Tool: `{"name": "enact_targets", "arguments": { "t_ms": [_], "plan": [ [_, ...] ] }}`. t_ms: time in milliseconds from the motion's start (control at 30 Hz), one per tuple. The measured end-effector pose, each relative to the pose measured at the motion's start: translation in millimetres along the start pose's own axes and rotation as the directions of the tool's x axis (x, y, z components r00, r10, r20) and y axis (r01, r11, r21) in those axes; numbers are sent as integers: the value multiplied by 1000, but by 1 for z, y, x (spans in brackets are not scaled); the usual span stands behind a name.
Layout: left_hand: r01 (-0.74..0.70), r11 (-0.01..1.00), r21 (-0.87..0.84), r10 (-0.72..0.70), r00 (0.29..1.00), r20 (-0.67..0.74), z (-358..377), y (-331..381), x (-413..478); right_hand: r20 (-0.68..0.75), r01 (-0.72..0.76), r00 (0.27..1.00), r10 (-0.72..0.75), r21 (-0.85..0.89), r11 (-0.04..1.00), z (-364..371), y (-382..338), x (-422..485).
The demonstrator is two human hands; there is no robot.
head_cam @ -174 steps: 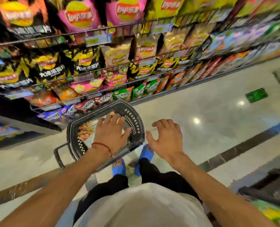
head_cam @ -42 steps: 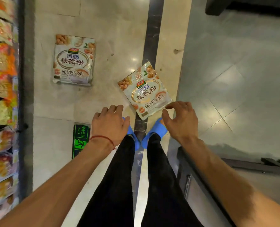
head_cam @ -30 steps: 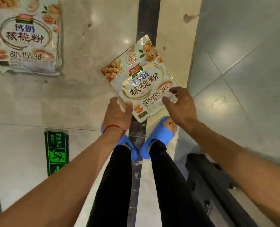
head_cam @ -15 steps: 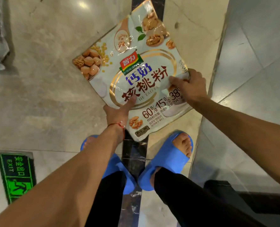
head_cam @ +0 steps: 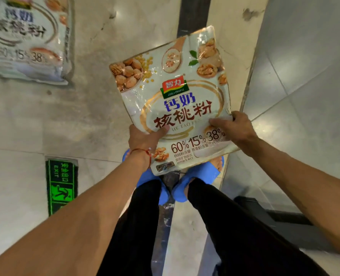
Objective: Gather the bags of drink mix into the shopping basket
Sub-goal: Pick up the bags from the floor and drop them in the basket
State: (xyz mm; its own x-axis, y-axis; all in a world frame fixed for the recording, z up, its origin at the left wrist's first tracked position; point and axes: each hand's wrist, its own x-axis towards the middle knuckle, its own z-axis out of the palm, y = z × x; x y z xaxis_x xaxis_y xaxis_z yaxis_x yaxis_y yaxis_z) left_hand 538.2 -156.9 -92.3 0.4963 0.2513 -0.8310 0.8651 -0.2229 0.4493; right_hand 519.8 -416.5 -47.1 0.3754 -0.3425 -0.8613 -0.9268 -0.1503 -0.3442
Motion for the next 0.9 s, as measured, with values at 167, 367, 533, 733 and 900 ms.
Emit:
{"name": "enact_targets", "arguments": {
  "t_ms": [167, 367, 533, 733, 900],
  "plan": [
    [9, 1000, -15, -9, 999, 41, -80, 41, -85, 38, 30, 999, -31, 18, 999, -18, -32, -115],
    [33, 993, -116, -28, 999, 43, -164, 96, -201, 29, 132, 991, -131, -61, 989, -30, -80, -244],
    [21, 983, -183, -18, 1000, 19, -224, 119, -277, 40, 218, 976, -215, -134, 967, -41, -125, -333],
    [-29, 945, -327, 10, 998, -61, -286, 121, -344, 141, 319, 943, -301, -124, 940, -37, -172, -415],
    [-34, 880, -474, -59, 982, -180, -310, 113, -401, 292, 410, 889, -352, -166, 897, -24, -195, -449]
  ]
}}
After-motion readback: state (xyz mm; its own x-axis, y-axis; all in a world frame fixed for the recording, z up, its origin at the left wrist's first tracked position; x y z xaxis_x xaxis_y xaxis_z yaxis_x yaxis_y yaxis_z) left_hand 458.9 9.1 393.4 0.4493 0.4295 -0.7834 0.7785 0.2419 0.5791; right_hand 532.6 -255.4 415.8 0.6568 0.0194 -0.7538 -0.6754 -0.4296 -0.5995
